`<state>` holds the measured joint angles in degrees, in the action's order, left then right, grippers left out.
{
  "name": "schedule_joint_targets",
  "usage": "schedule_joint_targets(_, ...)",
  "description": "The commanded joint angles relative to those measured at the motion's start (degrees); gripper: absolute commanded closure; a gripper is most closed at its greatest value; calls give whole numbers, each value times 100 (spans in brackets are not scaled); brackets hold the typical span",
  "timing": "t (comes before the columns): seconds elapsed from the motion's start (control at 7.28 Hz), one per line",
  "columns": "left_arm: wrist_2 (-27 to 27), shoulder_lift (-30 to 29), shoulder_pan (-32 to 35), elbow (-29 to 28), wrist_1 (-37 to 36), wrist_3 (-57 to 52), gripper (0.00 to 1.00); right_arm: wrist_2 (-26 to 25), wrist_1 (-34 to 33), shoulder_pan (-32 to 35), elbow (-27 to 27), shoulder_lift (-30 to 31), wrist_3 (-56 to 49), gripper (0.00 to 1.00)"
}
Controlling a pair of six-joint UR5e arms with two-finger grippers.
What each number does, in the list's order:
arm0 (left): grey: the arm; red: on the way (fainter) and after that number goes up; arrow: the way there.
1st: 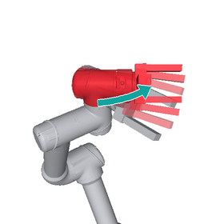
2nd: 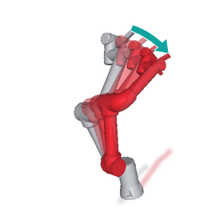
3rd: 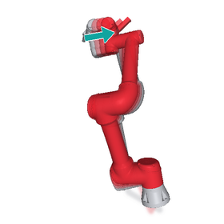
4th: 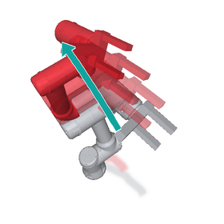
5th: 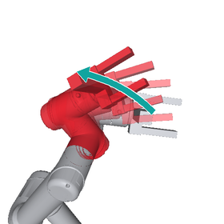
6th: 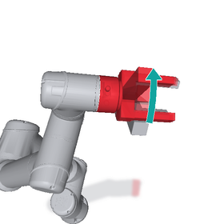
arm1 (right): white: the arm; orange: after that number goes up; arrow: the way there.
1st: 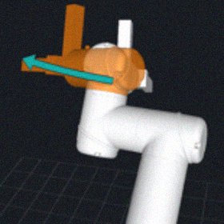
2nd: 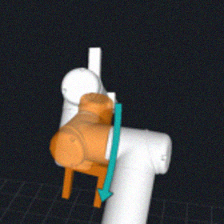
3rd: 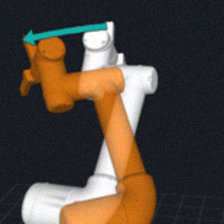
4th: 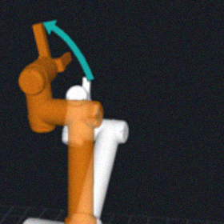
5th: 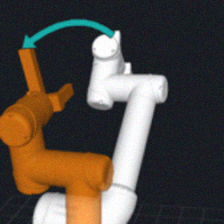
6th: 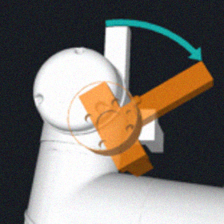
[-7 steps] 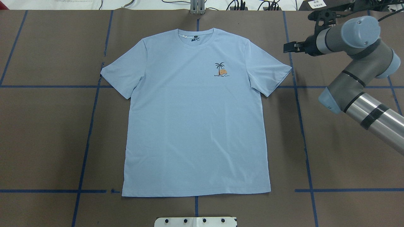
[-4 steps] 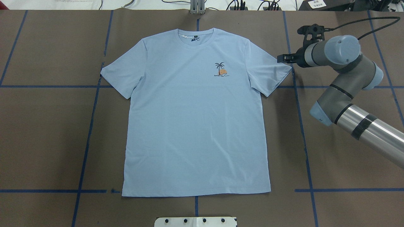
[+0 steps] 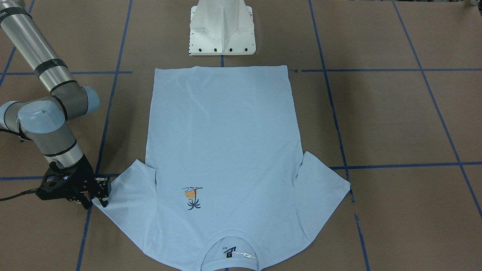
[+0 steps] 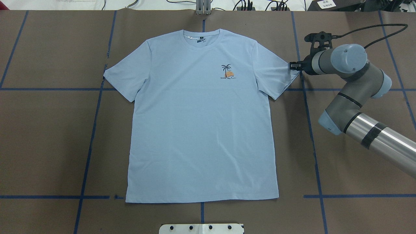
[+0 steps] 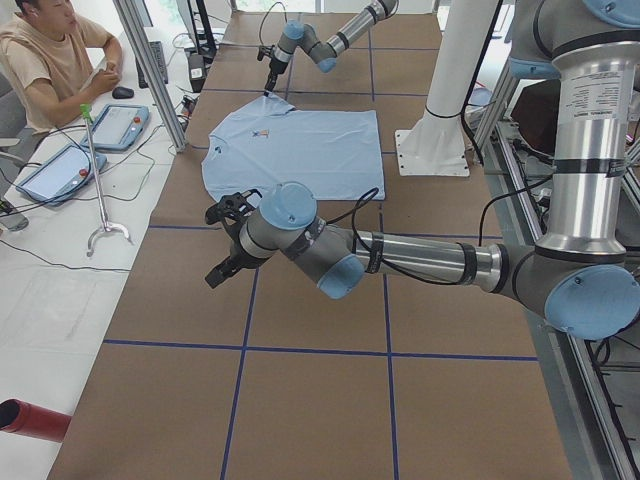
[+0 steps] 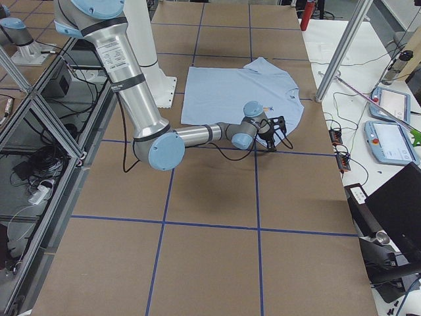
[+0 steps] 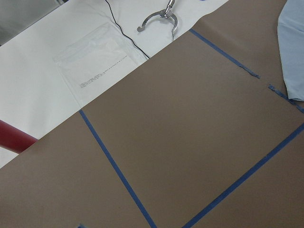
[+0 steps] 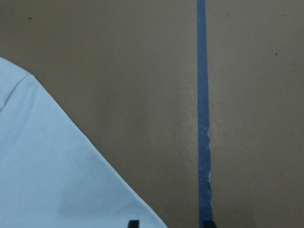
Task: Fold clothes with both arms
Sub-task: 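Move the right gripper toward the shirt's sleeve nearest it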
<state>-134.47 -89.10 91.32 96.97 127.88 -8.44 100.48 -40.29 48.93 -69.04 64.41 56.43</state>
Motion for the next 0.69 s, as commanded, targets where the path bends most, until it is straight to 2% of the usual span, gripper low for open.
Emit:
schedule_joint_targets(0.0,0,6,0,-2,0,0,0,6,12,-15,-39,-7,-9,100)
schedule_joint_targets(0.27,0,-2,0,-2,0,0,0,-3,-110,-32,-74,-147,26,100)
schedule_joint_targets(0.41,0,-2,0,-2,0,0,0,-116,-833,-41,-309,-357,26,100)
schedule_joint_targets(0.55,0,-2,-9,-2,0,0,0,-421,-2111,-128,-720,-733,44,100)
